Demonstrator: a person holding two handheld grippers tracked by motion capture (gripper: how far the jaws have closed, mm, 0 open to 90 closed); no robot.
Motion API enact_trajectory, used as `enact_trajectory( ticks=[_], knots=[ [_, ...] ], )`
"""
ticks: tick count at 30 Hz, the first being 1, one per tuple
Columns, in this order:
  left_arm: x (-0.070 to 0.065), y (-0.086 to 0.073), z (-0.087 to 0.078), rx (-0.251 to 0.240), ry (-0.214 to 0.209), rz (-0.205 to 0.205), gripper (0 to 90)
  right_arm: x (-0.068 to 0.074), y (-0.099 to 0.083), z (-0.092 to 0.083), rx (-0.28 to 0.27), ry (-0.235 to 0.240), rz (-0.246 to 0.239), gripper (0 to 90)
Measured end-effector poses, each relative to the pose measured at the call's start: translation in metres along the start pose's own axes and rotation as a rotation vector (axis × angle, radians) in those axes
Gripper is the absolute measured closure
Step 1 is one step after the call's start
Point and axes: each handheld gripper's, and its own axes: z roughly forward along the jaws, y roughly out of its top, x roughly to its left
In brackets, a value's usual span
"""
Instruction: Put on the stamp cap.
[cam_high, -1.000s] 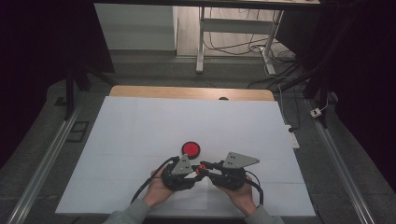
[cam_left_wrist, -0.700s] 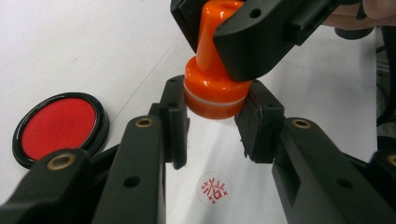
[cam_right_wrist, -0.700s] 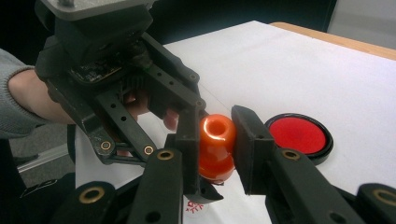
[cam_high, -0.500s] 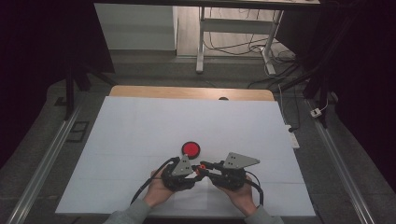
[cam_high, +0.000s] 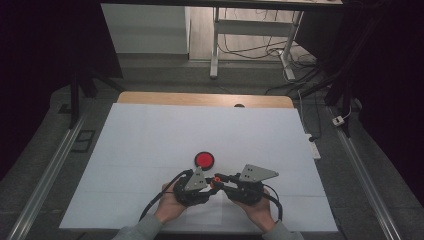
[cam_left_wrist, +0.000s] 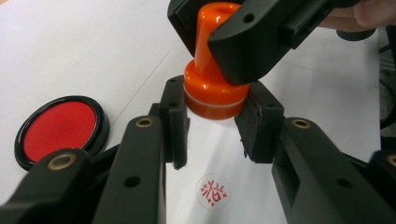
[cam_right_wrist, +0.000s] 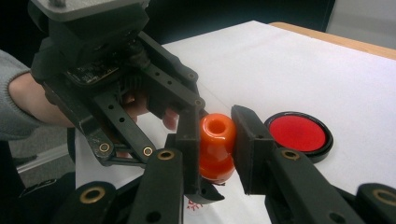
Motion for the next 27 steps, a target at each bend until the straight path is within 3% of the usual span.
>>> enact_trajectory(
  ticks=[22, 27],
  knots=[
    [0.0002, -0.0003, -0.0014, 0.003, -0.005, 0.0, 64.8, 0.0009, -0.0031, 0.0005, -0.016, 0.005, -0.001, 72.8],
    [0.0011, -0.0003, -0.0031, -0.016, 0.0, 0.003, 64.7, 0.0011, -0.0008, 0.0, -0.02, 0.003, -0.001, 72.7]
  ],
)
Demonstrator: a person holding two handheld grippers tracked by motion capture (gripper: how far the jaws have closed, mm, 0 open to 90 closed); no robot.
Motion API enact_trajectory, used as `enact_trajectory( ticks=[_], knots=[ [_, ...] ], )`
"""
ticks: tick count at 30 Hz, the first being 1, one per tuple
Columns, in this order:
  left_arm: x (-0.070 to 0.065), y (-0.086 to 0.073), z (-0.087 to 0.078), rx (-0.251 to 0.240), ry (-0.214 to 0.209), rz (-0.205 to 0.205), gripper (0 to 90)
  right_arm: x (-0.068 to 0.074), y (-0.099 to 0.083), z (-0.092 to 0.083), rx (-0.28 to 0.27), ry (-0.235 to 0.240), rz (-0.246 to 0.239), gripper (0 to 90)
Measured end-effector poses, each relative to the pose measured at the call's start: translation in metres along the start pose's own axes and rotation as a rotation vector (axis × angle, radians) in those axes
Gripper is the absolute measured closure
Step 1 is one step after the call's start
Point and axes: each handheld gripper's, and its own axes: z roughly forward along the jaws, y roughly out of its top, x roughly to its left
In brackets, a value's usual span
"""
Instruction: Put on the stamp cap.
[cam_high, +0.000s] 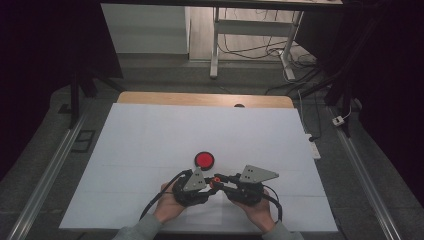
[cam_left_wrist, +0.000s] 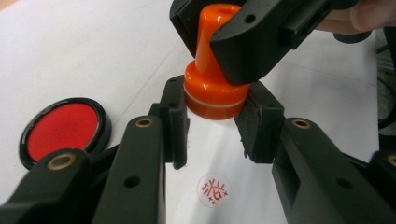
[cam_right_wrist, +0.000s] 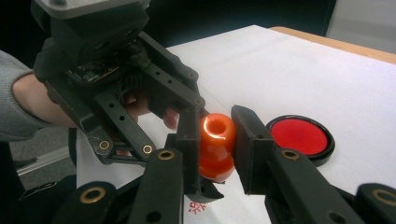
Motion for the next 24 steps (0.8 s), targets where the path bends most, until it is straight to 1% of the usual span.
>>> enact_trajectory(
  ticks=[3, 7, 12, 14, 17, 21, 24],
  knots=[
    [0.0019, -0.0006, 0.0004, 0.016, -0.012, -0.004, 64.6, 0.0006, 0.001, 0.0011, 0.008, -0.006, -0.002, 72.6],
    [0.0014, -0.0013, 0.0009, 0.008, 0.004, -0.012, 64.0, -0.0002, 0.0004, 0.0027, 0.007, -0.007, 0.014, 72.5],
    [0.0025, -0.0018, 0.0021, 0.01, 0.007, -0.031, 60.9, 0.0002, 0.0012, 0.0025, 0.004, -0.016, 0.009, 72.4],
    [0.0032, -0.0025, 0.0033, 0.018, 0.003, -0.035, 58.2, 0.0004, 0.0013, 0.0024, 0.001, -0.016, 0.009, 72.5],
    [0.0037, -0.0032, 0.0052, 0.027, -0.007, -0.044, 51.8, 0.0004, 0.0022, 0.0015, -0.005, -0.019, 0.007, 72.4],
    [0.0049, -0.0033, 0.0045, 0.028, -0.012, -0.058, 46.1, -0.0007, 0.0023, 0.0004, -0.008, -0.022, 0.011, 72.4],
    [0.0062, -0.0041, 0.0029, 0.021, -0.014, -0.077, 41.2, -0.0013, 0.0027, -0.0004, -0.013, -0.024, 0.009, 72.4]
  ],
)
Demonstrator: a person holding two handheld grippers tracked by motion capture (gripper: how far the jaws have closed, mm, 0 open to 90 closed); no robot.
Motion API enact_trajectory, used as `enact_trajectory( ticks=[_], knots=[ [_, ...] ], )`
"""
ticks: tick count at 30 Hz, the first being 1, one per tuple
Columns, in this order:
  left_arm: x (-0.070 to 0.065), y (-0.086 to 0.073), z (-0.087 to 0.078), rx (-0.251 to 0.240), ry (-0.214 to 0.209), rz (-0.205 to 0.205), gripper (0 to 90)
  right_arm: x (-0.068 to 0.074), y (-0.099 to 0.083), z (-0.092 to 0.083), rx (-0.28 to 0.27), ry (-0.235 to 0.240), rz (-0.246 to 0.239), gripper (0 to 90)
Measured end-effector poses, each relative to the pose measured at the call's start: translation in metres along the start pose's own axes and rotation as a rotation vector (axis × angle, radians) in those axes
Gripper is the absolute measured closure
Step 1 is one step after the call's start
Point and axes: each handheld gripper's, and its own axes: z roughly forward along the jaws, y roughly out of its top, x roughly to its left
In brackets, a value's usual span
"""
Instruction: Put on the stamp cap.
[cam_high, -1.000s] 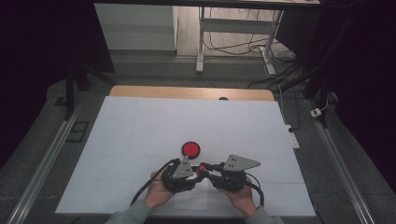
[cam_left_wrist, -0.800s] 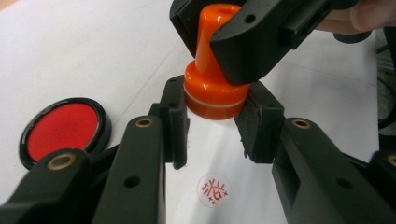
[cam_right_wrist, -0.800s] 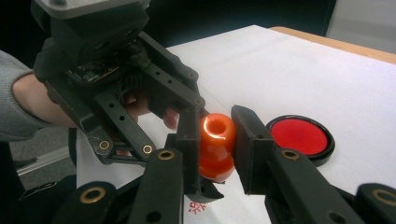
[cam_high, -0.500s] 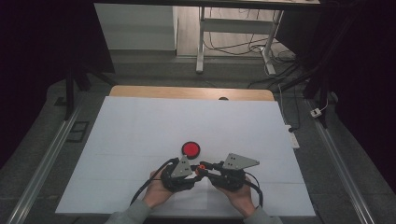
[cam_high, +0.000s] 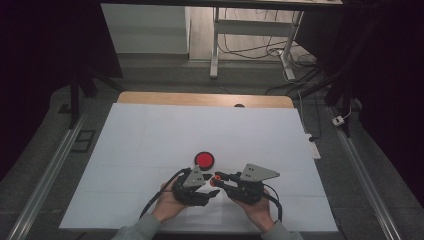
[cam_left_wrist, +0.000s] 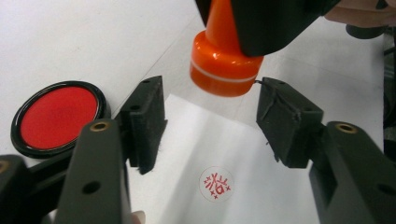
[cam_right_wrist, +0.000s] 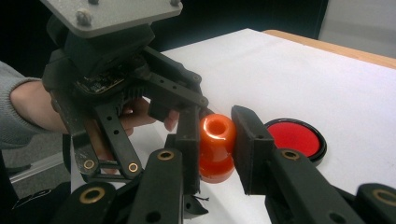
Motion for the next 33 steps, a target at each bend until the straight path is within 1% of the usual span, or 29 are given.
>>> enact_trajectory(
  ticks=[6, 8, 14, 18, 20, 24, 31, 33],
  knots=[
    [0.004, -0.002, -0.006, -0.004, 0.008, -0.022, 35.4, -0.001, 0.001, -0.002, -0.005, -0.005, 0.0, 72.4],
    [0.003, -0.004, -0.008, 0.001, 0.01, -0.025, 33.6, -0.002, 0.001, -0.003, -0.006, -0.008, 0.0, 72.4],
    [0.008, -0.011, -0.022, 0.016, 0.027, -0.039, 30.1, -0.004, 0.002, -0.005, -0.007, -0.021, 0.003, 72.4],
    [0.011, -0.016, -0.035, 0.01, 0.056, -0.049, 29.5, -0.006, 0.002, -0.006, -0.008, -0.026, 0.003, 72.4],
    [0.013, -0.019, -0.042, 0.004, 0.061, -0.06, 29.8, -0.006, 0.002, -0.006, -0.007, -0.029, 0.002, 72.4],
    [0.017, -0.028, -0.055, 0.008, 0.08, -0.065, 30.0, -0.007, 0.002, -0.007, -0.004, -0.035, -0.001, 72.4],
    [0.025, -0.049, -0.082, 0.002, 0.119, -0.112, 30.4, -0.012, 0.002, -0.011, -0.004, -0.046, 0.006, 72.4],
    [0.027, -0.055, -0.09, -0.004, 0.131, -0.131, 30.4, -0.014, 0.002, -0.012, -0.006, -0.051, 0.007, 72.4]
  ],
)
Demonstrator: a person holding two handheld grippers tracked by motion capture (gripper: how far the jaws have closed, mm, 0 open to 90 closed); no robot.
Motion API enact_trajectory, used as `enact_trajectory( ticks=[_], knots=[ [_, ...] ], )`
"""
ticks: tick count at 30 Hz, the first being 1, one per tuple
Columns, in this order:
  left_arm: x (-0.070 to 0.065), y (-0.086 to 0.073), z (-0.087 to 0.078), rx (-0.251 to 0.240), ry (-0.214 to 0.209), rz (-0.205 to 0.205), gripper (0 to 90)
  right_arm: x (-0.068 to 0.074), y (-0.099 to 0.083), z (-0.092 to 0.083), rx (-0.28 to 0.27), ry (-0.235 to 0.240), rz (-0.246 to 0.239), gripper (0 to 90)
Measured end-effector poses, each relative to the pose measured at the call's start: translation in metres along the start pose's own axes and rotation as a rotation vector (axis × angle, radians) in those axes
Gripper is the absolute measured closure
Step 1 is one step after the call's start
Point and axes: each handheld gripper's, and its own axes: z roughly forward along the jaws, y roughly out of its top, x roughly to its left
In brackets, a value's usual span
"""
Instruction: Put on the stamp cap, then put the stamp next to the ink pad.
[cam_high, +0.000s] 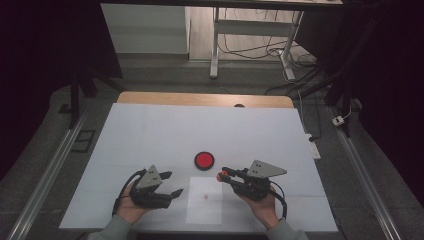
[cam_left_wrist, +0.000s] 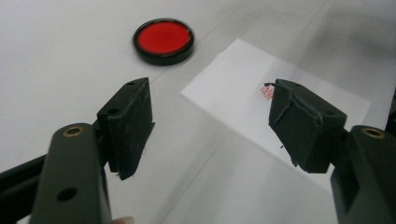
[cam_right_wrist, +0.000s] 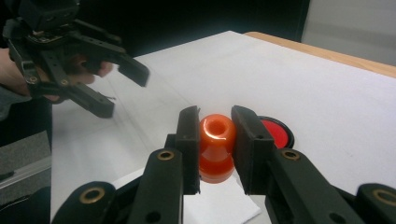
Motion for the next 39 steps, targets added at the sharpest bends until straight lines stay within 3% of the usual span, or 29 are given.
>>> enact_trajectory(
  ticks=[14, 25, 39],
  knots=[
    [0.013, -0.026, -0.026, -0.012, 0.065, -0.051, 30.5, -0.007, -0.001, -0.002, 0.014, -0.021, 0.006, 72.4],
    [0.028, -0.032, -0.029, -0.005, 0.062, -0.086, 30.5, -0.009, -0.001, -0.002, 0.026, -0.037, -0.004, 72.4],
    [0.028, -0.032, -0.028, -0.004, 0.058, -0.085, 30.4, -0.016, 0.004, 0.0, 0.028, -0.061, -0.009, 72.4]
  ],
)
